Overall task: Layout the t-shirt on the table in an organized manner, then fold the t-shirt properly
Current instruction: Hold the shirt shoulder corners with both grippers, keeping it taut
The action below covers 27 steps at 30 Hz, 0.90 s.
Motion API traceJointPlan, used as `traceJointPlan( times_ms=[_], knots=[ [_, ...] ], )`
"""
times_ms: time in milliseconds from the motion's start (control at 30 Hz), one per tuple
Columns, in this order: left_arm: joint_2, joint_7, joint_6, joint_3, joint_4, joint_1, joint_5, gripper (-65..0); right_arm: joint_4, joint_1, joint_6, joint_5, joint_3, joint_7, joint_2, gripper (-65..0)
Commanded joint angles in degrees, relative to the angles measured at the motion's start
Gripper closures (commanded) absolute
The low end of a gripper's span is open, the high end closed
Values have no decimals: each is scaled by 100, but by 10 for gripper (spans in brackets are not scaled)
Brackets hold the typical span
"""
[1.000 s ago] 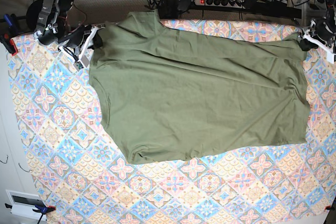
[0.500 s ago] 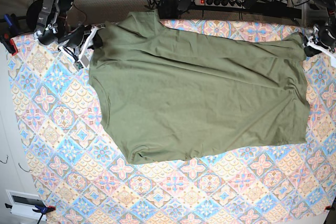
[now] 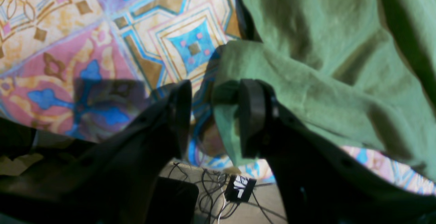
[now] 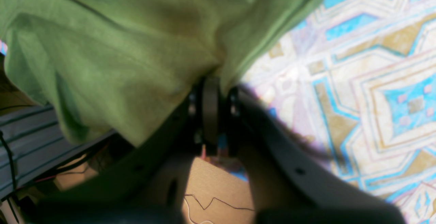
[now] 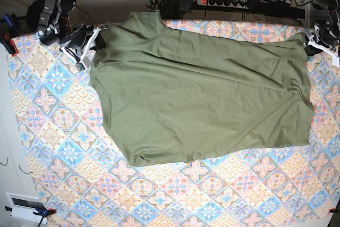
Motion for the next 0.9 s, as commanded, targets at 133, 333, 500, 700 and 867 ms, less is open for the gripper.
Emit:
traceJointPlan(
  times_ms=[133, 333, 500, 700, 867],
  knots=[
    [-55, -84, -35, 157, -58, -255, -60, -230, 70, 6, 14, 46, 8, -13, 9, -30],
    [-46, -93, -35, 272, -58, -264, -60, -230, 70, 6, 14, 46, 8, -13, 9, -30],
    [-46, -120, -35, 315, -58, -255, -69, -230, 70, 6, 14, 46, 8, -13, 9, -30],
    [-55, -111, -26, 8, -58, -255, -69, -311, 70, 6, 14, 46, 8, -13, -53, -30],
    [-55, -102, -35, 25, -58, -264, -69, -368, 70, 6, 14, 46, 8, -13, -53, -30]
  ],
)
